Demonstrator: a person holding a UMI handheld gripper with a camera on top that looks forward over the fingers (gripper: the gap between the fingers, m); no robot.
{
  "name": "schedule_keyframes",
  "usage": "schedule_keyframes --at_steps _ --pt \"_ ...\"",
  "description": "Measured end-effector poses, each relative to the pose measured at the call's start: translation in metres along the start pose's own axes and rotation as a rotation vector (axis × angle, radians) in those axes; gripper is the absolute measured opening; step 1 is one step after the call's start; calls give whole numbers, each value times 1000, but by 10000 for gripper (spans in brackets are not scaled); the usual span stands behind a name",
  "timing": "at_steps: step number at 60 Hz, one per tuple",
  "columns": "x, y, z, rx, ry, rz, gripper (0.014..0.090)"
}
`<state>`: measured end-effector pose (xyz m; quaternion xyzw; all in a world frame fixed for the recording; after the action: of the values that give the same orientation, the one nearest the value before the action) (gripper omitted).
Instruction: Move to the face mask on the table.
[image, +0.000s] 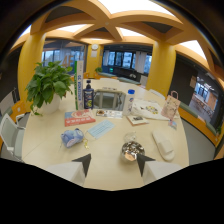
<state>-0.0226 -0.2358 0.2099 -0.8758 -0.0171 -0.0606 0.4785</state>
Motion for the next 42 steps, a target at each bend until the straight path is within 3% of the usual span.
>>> schedule_keyframes --at_steps 23,42 --pt "-21 -4 17 -23 6 -3 860" --pt "-39 -32 129 -50 -35 -13 862"
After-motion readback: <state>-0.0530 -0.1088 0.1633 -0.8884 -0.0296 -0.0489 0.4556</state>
